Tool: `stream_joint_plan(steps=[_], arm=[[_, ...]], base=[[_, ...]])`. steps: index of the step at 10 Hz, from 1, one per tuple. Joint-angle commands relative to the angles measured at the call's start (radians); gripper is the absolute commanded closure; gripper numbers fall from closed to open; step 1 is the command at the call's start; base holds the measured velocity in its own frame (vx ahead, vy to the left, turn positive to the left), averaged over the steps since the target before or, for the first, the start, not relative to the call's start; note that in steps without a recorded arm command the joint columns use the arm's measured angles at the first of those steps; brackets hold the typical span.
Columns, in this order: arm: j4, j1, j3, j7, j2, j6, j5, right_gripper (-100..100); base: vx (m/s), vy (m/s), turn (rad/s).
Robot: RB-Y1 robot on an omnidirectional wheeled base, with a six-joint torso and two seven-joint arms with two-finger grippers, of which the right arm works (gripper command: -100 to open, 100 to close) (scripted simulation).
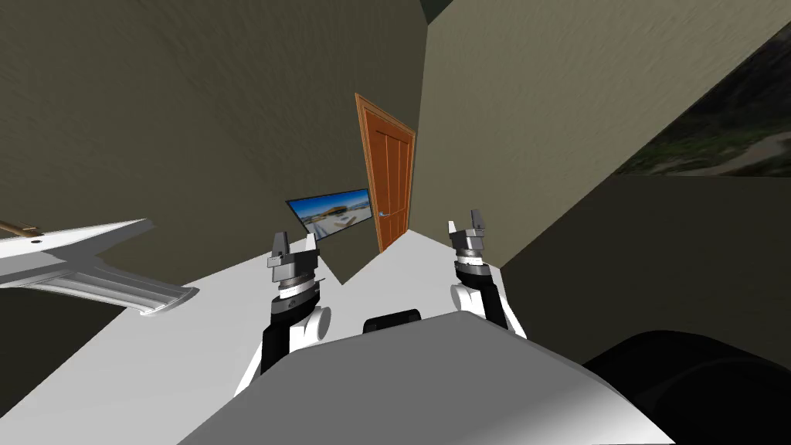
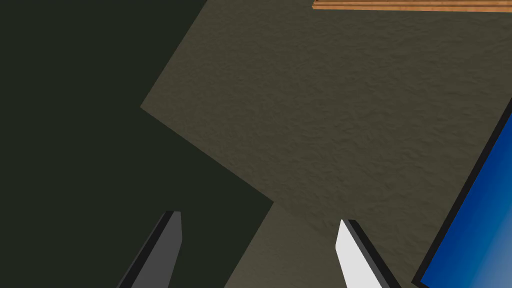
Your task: Pull the door open
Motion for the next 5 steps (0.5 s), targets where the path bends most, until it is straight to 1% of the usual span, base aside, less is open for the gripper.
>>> stream_joint_plan(steps=[1, 2, 4, 5], arm=[[0.033, -0.009, 0.001, -0.009, -0.013, -0.011, 0.001, -100], [0.056, -0.015, 0.002, -0.015, -0.021, -0.018, 0.002, -100], [0.105, -0.028, 0.003, -0.029, -0.037, -0.033, 0.004, -100], [0.121, -0.032, 0.004, -0.033, -0.042, -0.038, 0.005, -100]], base=[[0.1, -0.039, 0.098], [0.111, -0.002, 0.127], [0.12, -0.001, 0.076], [0.12, -0.016, 0.086]])
